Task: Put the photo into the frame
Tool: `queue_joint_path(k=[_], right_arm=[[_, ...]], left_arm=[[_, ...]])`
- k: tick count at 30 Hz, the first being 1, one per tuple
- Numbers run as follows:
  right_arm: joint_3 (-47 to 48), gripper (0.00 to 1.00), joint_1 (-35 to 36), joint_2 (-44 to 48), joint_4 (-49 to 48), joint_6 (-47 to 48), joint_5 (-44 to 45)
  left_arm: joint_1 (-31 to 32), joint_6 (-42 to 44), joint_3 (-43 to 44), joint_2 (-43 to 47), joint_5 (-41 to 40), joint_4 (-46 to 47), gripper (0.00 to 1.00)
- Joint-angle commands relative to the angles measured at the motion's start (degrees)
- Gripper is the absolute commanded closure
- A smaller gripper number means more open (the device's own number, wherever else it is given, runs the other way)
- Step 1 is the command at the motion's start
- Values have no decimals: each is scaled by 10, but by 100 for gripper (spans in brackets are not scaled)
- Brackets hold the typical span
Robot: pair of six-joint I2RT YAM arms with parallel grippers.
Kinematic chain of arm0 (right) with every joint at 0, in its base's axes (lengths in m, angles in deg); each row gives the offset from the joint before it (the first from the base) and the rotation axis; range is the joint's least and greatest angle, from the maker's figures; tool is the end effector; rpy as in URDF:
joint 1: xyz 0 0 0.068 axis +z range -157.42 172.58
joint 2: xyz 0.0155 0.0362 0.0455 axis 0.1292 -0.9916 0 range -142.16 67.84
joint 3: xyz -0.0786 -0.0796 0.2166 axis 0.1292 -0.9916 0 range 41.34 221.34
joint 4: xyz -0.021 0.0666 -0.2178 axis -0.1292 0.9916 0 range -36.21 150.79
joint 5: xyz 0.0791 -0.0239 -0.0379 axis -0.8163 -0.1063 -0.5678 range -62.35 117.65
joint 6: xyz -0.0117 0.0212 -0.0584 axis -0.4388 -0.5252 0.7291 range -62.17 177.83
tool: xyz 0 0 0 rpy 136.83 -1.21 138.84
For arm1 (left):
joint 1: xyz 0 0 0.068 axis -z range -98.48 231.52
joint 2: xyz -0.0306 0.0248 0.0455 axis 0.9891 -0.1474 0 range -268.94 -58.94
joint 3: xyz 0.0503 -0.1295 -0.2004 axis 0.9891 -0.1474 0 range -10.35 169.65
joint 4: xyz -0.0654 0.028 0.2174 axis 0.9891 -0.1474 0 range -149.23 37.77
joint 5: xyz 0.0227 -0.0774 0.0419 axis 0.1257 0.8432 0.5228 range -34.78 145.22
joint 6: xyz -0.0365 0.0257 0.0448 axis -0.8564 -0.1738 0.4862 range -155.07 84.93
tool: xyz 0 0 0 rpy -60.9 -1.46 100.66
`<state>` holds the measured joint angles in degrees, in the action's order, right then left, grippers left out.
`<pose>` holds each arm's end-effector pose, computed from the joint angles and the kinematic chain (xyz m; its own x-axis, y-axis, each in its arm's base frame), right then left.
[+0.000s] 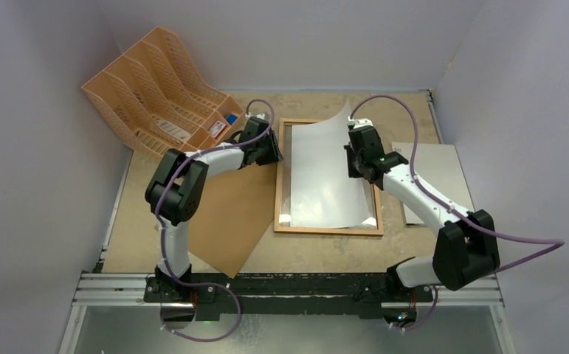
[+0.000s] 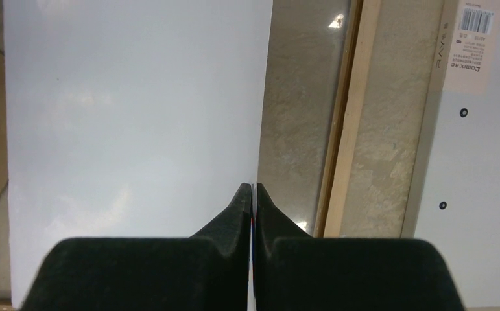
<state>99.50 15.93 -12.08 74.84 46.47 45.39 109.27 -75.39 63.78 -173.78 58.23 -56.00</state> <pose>0.2670 0.0991 0.2401 -0.6459 -0.0745 -0.7598 -0.0461 0.9972 -0.0586 0.3562 -0.1902 0.1486 -0.7950 -0.3119 -0.5203 -0.0215 0.8717 -0.4896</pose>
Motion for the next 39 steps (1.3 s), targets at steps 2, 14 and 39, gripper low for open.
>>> queue_joint_path(k=[2, 14, 39], right_arm=[[-11, 100, 3, 18, -36, 3, -47], [-36, 100, 3, -9, -98, -24, -84], [-125, 100, 3, 160, -159, -23, -158]], left_arm=[[-1, 5, 20, -12, 7, 11, 70], [-1, 6, 19, -7, 10, 9, 74], [-1, 2, 24, -6, -2, 1, 76]])
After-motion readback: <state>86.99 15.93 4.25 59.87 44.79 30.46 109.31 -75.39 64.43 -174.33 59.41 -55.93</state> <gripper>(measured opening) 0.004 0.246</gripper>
